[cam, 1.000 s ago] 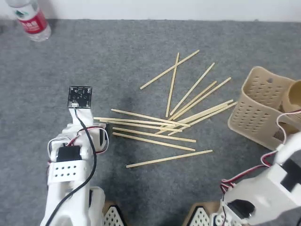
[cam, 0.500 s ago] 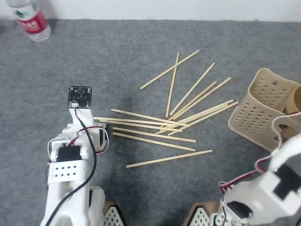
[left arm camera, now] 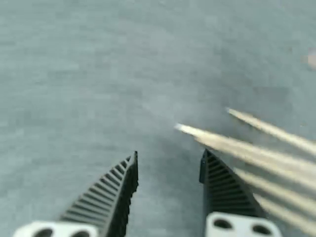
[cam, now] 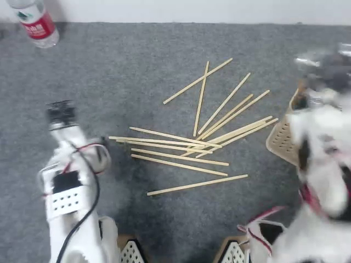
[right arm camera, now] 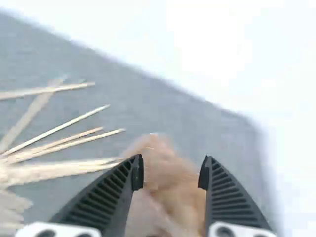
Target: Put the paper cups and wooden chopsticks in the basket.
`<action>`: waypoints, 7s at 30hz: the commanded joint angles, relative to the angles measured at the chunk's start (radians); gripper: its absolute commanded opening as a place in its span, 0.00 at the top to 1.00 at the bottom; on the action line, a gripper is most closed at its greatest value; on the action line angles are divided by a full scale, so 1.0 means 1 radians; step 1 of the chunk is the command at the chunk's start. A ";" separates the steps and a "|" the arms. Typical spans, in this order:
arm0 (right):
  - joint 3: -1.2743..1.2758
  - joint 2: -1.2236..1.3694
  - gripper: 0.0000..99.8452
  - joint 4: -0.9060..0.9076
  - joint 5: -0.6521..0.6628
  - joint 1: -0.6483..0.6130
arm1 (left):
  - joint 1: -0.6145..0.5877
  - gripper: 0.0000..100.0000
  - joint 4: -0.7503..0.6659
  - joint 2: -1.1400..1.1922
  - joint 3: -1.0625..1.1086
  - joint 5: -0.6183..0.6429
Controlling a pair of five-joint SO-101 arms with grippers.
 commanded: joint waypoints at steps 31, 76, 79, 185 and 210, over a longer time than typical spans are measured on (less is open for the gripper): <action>0.701 0.725 0.81 -0.634 0.120 -0.653 | -0.150 0.80 -0.204 -0.012 0.068 0.147; 0.226 0.751 0.99 -0.211 0.238 -0.559 | -0.149 0.80 -0.226 -0.009 0.076 0.146; 0.153 0.650 0.99 -0.101 0.238 -0.544 | -0.149 0.80 -0.226 -0.012 0.077 0.146; 1.947 -0.585 0.85 -2.155 -0.365 0.595 | -0.150 0.80 -0.227 -0.017 0.090 0.141; 1.616 -0.960 0.85 -1.274 -0.101 0.318 | -0.150 0.80 -0.226 -0.017 0.090 0.141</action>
